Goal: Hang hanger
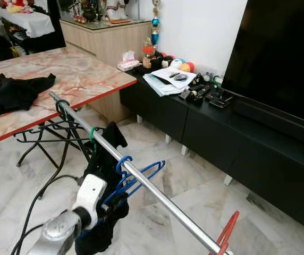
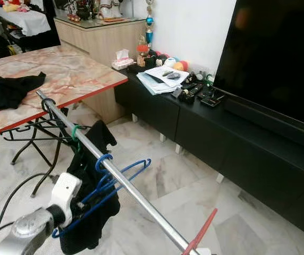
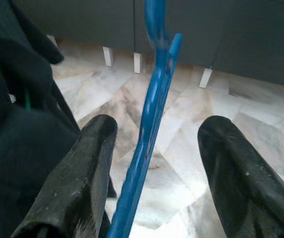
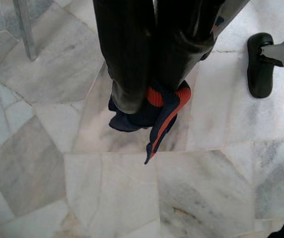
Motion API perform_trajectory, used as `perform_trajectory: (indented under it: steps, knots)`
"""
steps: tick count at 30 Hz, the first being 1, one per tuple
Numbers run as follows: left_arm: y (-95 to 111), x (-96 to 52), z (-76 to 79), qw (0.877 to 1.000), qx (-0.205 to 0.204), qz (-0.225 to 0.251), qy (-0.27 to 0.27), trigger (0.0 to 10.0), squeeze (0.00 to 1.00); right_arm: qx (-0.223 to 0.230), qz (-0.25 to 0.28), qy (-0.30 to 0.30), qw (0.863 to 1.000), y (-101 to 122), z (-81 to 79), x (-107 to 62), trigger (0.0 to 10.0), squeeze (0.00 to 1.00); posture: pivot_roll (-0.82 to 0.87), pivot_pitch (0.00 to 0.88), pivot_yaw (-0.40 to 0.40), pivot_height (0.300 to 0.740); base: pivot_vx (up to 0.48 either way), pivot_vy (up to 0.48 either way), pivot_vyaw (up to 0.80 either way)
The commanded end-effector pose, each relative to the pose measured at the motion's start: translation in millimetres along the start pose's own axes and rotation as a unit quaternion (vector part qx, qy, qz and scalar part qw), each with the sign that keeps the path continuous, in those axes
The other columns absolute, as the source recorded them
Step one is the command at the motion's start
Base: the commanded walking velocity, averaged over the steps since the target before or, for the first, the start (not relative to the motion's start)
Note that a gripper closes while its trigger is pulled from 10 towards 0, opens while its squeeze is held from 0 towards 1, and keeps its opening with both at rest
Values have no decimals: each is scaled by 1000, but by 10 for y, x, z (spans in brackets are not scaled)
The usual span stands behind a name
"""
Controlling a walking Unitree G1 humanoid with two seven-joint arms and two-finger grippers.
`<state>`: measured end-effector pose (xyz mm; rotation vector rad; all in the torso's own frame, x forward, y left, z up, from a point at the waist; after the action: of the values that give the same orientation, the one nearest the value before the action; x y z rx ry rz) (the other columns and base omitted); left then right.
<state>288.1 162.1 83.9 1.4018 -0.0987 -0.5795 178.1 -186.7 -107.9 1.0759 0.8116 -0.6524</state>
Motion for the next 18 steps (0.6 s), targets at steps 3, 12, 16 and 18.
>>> perform_trajectory:
  steps: [3, 12, 16, 18]
  knots:
    - [92, 86, -29, 1000, 20, 2, -8, 10000, 0, -2, 2, 0, 1000, 13, 9, 2, 10000, 0, 67, 0, -21, 740, 0, 0, 0]
    - [103, 191, -126, 1000, 24, 0, 15, 10000, 0, -7, 2, 1, 1000, 15, 8, 3, 10000, 0, 63, 0, -22, 740, 0, 0, 0]
    - [91, 243, -168, 999, 19, -4, 34, 10000, 0, -10, 2, 3, 1000, 16, 5, 3, 10000, 0, 64, 0, -24, 740, 0, 0, 0]
    - [80, 251, -161, 1000, 10, -8, 28, 10000, 0, -11, 3, 3, 1000, 17, 3, 3, 10000, 0, 63, 0, -23, 740, 0, 0, 0]
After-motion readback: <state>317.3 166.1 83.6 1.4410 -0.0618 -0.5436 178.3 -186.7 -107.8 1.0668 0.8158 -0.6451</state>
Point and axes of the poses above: a point about 5 cm out from each wrist's last joint towards the gripper, its own x axis pointing out of the wrist towards the gripper, its own y axis along the axis of the wrist's last joint, z = x × y, the point moved 2 cm from there along x, pointing out of the wrist towards the gripper, and after that the axes turned 15 degrees about -x, right-handed, at the moved point
